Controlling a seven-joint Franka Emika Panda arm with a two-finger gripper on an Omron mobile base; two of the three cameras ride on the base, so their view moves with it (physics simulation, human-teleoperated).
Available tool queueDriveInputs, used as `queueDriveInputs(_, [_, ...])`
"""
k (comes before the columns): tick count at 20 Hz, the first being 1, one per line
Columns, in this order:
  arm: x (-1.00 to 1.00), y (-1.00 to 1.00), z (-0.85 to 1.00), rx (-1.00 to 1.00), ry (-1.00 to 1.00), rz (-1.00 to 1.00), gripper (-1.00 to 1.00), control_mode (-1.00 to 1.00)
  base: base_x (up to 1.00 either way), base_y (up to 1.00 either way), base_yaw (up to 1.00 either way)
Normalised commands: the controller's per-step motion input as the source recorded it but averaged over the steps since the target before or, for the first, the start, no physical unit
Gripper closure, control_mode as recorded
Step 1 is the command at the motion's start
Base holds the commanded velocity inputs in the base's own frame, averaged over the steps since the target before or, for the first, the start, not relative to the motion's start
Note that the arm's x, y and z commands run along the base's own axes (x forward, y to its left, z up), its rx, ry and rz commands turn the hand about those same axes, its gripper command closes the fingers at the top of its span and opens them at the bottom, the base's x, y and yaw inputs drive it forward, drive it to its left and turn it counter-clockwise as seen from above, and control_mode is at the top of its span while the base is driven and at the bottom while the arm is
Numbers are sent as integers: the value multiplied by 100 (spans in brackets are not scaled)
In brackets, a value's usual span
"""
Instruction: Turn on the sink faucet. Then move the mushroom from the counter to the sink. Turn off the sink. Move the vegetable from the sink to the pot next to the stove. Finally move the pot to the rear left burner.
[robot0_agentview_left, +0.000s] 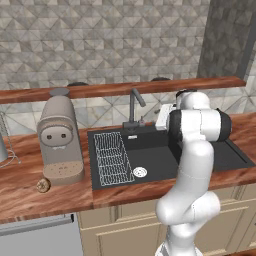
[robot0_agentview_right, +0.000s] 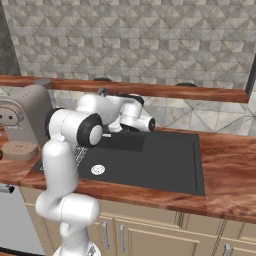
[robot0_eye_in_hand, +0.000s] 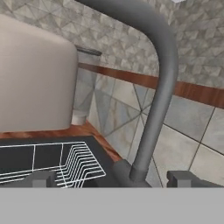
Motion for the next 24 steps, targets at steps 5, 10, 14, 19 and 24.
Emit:
queueDriveInputs(5, [40,0,-12,1,0,2,-100,-100,0,0,0])
queueDriveInputs(10, [39,0,-13,0,0,3,-100,-100,0,0,0])
queueDriveInputs(14, [37,0,-17,0,0,4,-100,-100,0,0,0])
queueDriveInputs(19, [36,0,-22,0,0,4,-100,-100,0,0,0])
queueDriveInputs(24, [34,3,-20,0,0,3,-100,-100,0,0,0])
